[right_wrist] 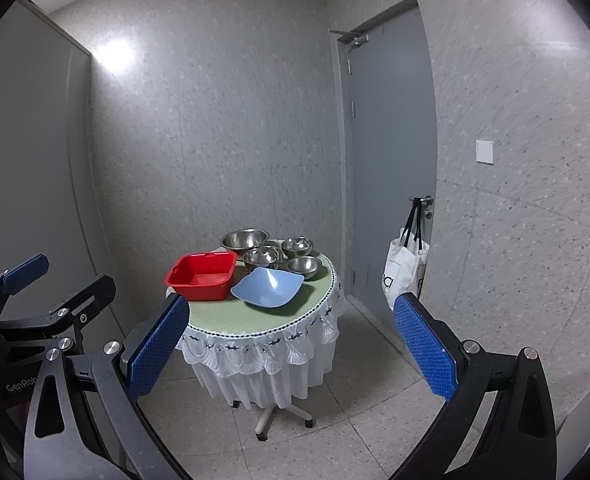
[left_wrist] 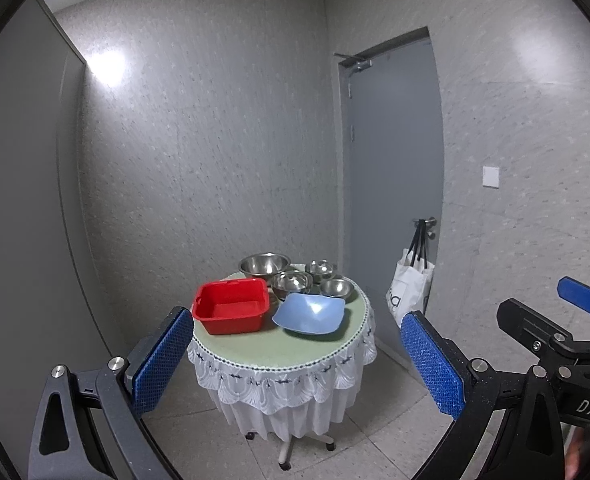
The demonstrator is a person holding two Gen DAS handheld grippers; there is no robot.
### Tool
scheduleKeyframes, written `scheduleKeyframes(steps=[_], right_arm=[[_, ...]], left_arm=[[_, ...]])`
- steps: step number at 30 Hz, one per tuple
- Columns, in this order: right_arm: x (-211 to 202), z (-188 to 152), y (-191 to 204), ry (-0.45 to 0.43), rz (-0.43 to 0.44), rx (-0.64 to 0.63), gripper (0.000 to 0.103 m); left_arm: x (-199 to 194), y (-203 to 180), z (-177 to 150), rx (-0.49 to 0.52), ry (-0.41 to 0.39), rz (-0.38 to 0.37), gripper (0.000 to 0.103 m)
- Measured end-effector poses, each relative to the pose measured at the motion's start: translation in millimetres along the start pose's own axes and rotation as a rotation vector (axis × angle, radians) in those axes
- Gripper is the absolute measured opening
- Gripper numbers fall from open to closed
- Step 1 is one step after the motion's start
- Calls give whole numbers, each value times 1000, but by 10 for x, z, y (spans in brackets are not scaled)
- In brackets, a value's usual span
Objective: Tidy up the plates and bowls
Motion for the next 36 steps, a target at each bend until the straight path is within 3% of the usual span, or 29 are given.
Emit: scheduleKeyframes(steps=[8, 16, 20, 30, 36], right_arm=[[902, 243, 237, -5, 8, 15, 103], [1885, 323, 395, 80, 5, 75, 103], [2374, 250, 440, 162, 22, 109, 103], [3824, 338, 460, 270, 142, 83, 103], [4771, 536, 437, 340, 248, 58, 103]], left_arm=[[1209, 415, 364, 8, 33, -18, 102], [2393, 888, 614, 9, 96, -21, 102], [3004, 1030, 617, -2, 180, -10, 102], [4438, 1070, 798, -67, 311, 125, 102], [5387, 948, 1100, -91, 370, 192, 102]])
Point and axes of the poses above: each gripper's, at about its wrist camera, not at the fingertips, and x roughly the way its jaws point, y to its left, z to its top, the point moved 3 cm from there along x, roughly the way its jaws point, and after that the axes turned 2 degrees about -x, right-handed, at the moved point
